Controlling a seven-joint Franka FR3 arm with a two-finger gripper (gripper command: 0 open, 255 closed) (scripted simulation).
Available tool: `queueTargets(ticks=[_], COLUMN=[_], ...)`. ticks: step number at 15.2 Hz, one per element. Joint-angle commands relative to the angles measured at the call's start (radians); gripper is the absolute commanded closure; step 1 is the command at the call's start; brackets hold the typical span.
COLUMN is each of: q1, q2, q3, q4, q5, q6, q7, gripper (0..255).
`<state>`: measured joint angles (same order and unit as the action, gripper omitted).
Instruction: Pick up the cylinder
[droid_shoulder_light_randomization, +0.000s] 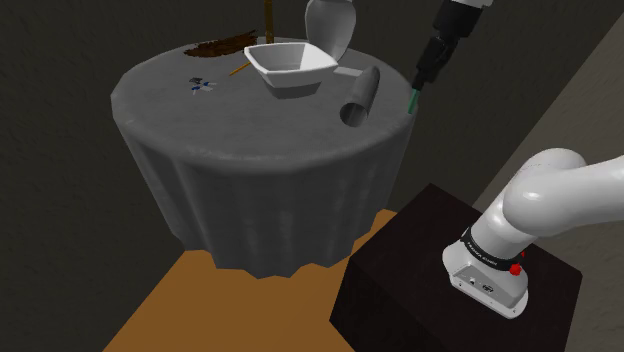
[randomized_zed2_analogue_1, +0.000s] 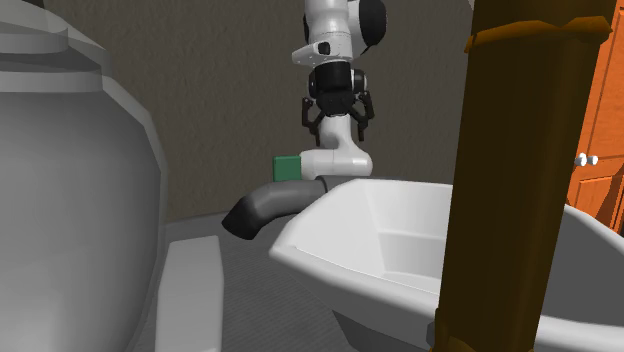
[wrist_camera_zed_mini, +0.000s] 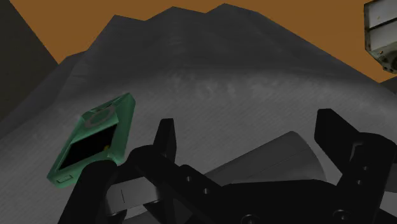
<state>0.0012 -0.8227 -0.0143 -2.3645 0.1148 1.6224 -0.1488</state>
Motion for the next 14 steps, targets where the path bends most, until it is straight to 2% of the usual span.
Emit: queueTargets(ticks=[1, 7, 14], q1=[0.0, -0.125, -0.264], q2=[0.0, 0.233, 0.5], q3=[0.0, 0.13, 0.219], q4=[0.0, 0.135, 0.339], q5=[0.0, 0.029, -0.02], q6=[0.0, 0.102, 0.148], q7=[0.0, 0.403, 0.868], gripper=[0, 0, 0])
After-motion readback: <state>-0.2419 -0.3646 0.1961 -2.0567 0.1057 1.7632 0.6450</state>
